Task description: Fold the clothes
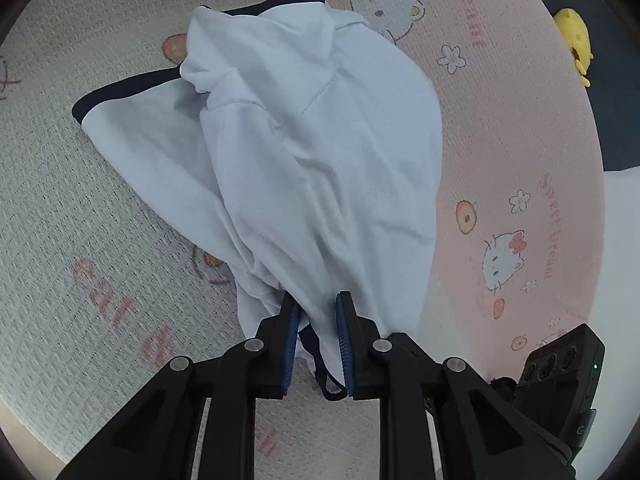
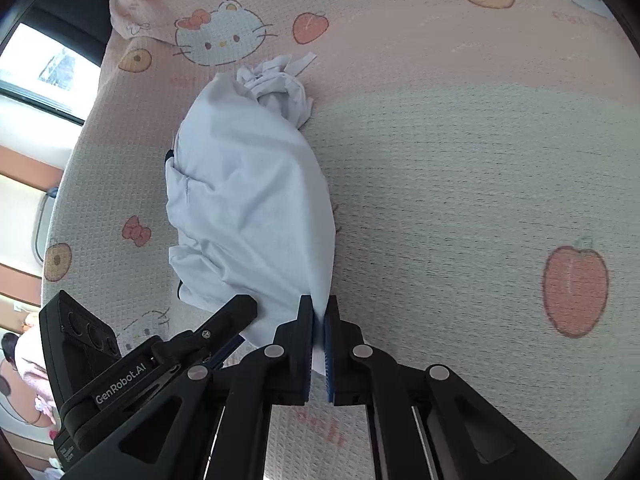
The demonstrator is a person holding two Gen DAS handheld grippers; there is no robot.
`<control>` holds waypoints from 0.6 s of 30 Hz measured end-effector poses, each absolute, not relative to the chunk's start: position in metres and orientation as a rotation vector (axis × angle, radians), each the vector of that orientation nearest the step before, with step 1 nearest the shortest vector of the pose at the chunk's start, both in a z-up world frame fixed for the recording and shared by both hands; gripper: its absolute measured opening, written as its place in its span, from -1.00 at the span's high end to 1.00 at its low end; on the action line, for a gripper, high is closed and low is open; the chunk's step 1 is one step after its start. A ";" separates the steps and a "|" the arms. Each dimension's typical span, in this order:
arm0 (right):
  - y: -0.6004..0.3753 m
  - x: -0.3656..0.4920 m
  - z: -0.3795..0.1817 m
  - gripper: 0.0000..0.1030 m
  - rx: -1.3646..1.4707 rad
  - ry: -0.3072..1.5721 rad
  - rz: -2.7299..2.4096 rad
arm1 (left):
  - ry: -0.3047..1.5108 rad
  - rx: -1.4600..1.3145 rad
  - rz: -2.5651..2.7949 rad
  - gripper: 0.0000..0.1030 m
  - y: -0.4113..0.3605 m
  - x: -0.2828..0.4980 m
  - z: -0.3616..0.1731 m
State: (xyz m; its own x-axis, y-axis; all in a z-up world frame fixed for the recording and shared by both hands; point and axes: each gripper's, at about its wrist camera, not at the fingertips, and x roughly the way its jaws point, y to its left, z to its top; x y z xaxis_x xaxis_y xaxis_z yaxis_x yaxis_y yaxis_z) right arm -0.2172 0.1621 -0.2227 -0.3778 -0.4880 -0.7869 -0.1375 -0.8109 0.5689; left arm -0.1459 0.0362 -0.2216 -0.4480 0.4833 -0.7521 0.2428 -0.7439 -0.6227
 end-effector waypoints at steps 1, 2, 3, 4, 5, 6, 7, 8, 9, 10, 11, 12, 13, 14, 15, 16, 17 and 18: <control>0.167 -0.214 -0.221 0.94 1.600 -0.838 -2.292 | -1.058 -1.546 2.335 0.68 0.040 -0.142 -0.220; 0.172 -0.210 -0.219 0.94 1.597 -0.837 -2.298 | -1.067 -1.536 2.347 0.70 0.043 -0.137 -0.218; 0.177 -0.207 -0.217 0.94 1.594 -0.835 -2.303 | -1.070 -1.528 2.358 0.71 0.046 -0.134 -0.216; 0.181 -0.203 -0.216 0.94 1.591 -0.834 -2.309 | -1.069 -1.523 2.368 0.74 0.049 -0.130 -0.214; 0.186 -0.200 -0.214 0.94 1.588 -0.832 -2.315 | -1.059 -1.523 2.375 0.74 0.052 -0.127 -0.213; 0.191 -0.196 -0.212 0.94 1.585 -0.830 -2.320 | -1.049 -1.525 2.378 0.74 0.055 -0.124 -0.211; 0.196 -0.193 -0.210 0.94 1.582 -0.829 -2.326 | -1.046 -1.531 2.372 0.74 0.058 -0.121 -0.211; 0.196 -0.190 -0.209 0.94 1.565 -0.826 -2.314 | -1.063 -1.532 2.366 0.74 0.059 -0.118 -0.211; 0.193 -0.187 -0.206 0.94 1.550 -0.780 -2.338 | -1.098 -1.527 2.365 0.73 0.059 -0.113 -0.210; 0.189 -0.184 -0.203 0.94 1.535 -0.727 -2.366 | -1.132 -1.515 2.376 0.73 0.058 -0.108 -0.208; 0.186 -0.181 -0.199 0.92 1.520 -0.675 -2.393 | -1.156 -1.486 2.406 0.72 0.057 -0.102 -0.204; 0.182 -0.178 -0.196 0.90 1.504 -0.622 -2.419 | -1.162 -1.459 2.421 0.71 0.058 -0.097 -0.200; 0.178 -0.174 -0.193 0.85 1.488 -0.569 -2.445 | -1.168 -1.432 2.435 0.61 0.059 -0.093 -0.195; 0.175 -0.171 -0.189 0.60 1.471 -0.516 -2.469 | -1.174 -1.404 2.449 0.30 0.060 -0.089 -0.190; 0.169 -0.169 -0.188 0.28 1.455 -0.452 -2.487 | -1.182 -1.384 2.457 0.02 0.054 -0.088 -0.189; 0.165 -0.165 -0.186 0.14 1.436 -0.404 -2.492 | -1.193 -1.382 2.447 -0.53 0.033 -0.097 -0.195; 0.161 -0.163 -0.186 -0.03 1.414 -0.375 -2.490 | -1.204 -1.379 2.437 -0.61 0.011 -0.105 -0.201; 0.158 -0.161 -0.185 -0.06 1.394 -0.360 -2.487 | -1.214 -1.377 2.428 -0.61 -0.010 -0.114 -0.207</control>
